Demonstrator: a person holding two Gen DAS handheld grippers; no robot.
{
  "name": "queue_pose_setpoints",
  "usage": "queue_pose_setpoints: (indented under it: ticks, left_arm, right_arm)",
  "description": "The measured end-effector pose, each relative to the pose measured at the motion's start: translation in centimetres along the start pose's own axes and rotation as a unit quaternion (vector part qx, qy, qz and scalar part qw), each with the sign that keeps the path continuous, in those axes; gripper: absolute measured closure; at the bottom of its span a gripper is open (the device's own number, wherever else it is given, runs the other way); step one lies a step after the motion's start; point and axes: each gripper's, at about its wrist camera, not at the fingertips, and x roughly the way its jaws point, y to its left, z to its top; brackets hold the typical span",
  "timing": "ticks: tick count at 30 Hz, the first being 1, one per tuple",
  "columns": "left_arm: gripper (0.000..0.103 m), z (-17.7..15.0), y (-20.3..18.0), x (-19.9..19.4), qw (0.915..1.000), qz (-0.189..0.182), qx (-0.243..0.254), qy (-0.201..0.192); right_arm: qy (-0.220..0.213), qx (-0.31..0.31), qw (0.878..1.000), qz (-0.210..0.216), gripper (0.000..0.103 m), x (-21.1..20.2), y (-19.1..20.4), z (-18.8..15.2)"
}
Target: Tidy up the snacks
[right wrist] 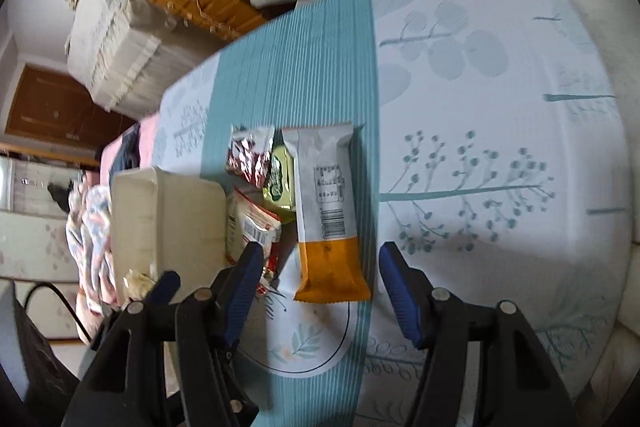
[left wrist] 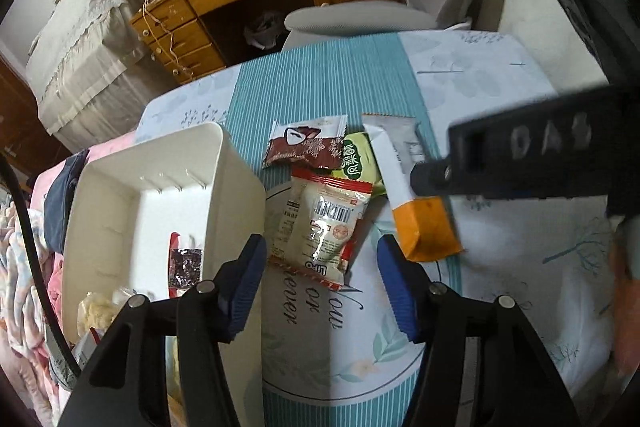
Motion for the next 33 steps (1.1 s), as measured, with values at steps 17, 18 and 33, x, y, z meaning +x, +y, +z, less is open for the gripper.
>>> queue_pose_setpoints:
  ticks: [17, 18, 33]
  left_arm:
    - [0.046, 2.3, 0.1, 4.1, 0.9974, -0.009, -0.017, 0.069]
    - [0.046, 2.4, 0.2, 4.2, 0.9972, -0.008, -0.018, 0.071]
    - [0.039, 3.7, -0.7, 6.9, 0.9937, 0.031, 0.012, 0.107]
  right_arm:
    - [0.035, -0.034, 0.998, -0.045, 0.070, 3.3, -0.2, 1.1]
    - [0.032, -0.031, 0.998, -0.047, 0.070, 3.0, -0.6, 1.2]
    - [0.001, 0.039, 0.998, -0.050, 0.070, -1.5, -5.8, -0.5]
